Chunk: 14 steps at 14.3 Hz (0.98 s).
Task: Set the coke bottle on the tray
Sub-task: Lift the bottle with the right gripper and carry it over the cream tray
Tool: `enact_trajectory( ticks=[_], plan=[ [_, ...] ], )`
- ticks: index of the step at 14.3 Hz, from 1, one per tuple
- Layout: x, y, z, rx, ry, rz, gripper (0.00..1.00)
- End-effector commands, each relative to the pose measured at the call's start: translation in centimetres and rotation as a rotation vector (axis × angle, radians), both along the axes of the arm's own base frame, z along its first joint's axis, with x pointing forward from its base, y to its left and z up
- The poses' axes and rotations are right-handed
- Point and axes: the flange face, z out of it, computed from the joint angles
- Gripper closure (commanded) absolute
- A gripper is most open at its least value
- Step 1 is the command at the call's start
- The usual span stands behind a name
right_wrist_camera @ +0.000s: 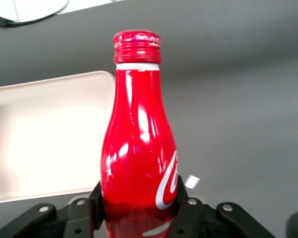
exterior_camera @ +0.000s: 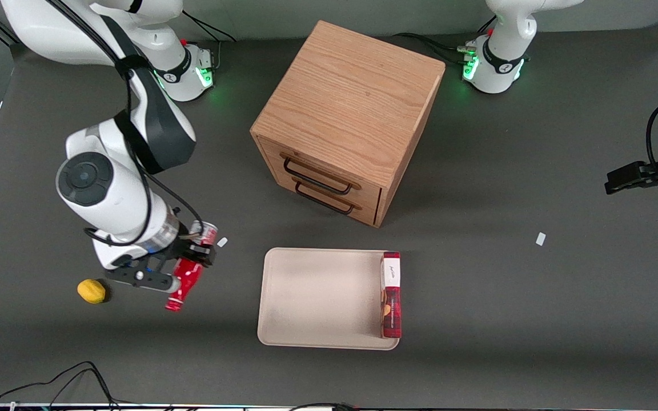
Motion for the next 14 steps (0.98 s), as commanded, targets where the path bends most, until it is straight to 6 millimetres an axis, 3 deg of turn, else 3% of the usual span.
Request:
enact_trajectory(
  ticks=[1, 5, 7, 12, 14],
  plan=[
    [3.9, 3.3, -5.0, 0.081, 0.005, 0.036, 1.0],
    [5.1, 6.1, -15.3, 0.176, -0.013, 0.03, 1.0],
    [4.8, 7.6, -18.9, 0.203, -0.017, 0.002, 1.0],
    [4.5, 7.5, -24.1, 0.213, 0.001, -0.019, 1.0],
    [4.6, 7.5, -24.3, 0.218, -0.016, -0.02, 1.0]
  ],
)
